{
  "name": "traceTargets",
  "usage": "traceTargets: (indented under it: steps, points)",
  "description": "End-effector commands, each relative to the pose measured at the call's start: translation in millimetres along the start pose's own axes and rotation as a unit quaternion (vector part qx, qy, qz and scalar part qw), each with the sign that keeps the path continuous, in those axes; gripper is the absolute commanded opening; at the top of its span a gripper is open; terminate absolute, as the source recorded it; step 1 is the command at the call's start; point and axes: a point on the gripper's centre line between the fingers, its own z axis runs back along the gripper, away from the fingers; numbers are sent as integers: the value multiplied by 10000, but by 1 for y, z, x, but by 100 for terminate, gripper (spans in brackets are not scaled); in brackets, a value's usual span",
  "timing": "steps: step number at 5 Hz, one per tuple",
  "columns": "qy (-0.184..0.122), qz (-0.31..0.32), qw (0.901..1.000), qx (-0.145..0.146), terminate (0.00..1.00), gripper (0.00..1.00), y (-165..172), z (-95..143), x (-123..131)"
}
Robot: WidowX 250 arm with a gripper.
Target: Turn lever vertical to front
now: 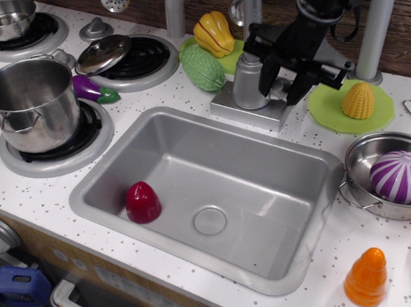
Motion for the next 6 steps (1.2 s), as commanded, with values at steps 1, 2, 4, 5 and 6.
traceTargets:
  steps: [1,2,4,5,6]
  points:
    - [-431,48,9977,-516,0,0,5,7,-2]
    - [-554,-39,9955,-763,0,0,7,-10,2]
    - [-251,-191,9974,-651,0,100,7,-2,13]
    - [-251,-191,9974,-651,0,100,7,-2,13]
    - [-251,-191,9974,-651,0,100,7,-2,13]
